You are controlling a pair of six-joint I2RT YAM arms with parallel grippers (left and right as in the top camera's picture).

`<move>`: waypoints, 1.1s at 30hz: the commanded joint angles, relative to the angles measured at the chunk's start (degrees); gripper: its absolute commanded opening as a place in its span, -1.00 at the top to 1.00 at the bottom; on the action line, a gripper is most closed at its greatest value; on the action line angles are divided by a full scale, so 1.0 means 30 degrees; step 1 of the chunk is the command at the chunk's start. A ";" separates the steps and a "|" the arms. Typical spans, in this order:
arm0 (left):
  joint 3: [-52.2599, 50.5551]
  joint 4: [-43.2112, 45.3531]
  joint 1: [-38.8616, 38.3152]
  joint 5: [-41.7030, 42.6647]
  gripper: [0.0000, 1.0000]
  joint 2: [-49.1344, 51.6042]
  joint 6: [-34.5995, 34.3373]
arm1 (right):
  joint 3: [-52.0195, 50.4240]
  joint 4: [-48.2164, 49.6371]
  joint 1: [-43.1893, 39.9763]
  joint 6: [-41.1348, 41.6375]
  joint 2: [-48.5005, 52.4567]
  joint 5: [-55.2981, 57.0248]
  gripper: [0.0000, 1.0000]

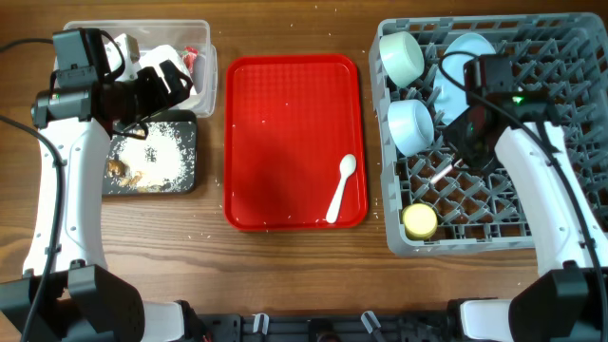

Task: Sort waste into correct bins and load items into the dishwasher rack
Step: 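Grasp the white fork with the right gripper and place it in the rack, then grasp the white spoon with the right gripper and place it in the rack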

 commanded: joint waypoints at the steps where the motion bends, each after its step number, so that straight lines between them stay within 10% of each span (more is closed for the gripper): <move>1: 0.0124 0.0044 0.0102 -0.0022 -1.00 0.0058 0.0102 | -0.0233 0.0248 -0.0044 0.0284 0.0204 0.0597 0.21; 7: 0.0124 0.0044 0.0102 -0.0022 -1.00 0.0058 0.0102 | 0.1224 0.4335 0.0270 -0.9704 -0.0772 -0.9632 0.11; 17: 0.0124 0.0036 0.0102 -0.0022 -1.00 0.0058 0.0102 | 0.1778 0.5836 0.7723 -0.7242 -0.0648 -0.6033 0.01; 33: 0.0124 0.0044 0.0102 -0.0022 -1.00 0.0058 0.0102 | 0.1756 0.4503 0.8182 -0.4590 0.8072 -0.5734 0.07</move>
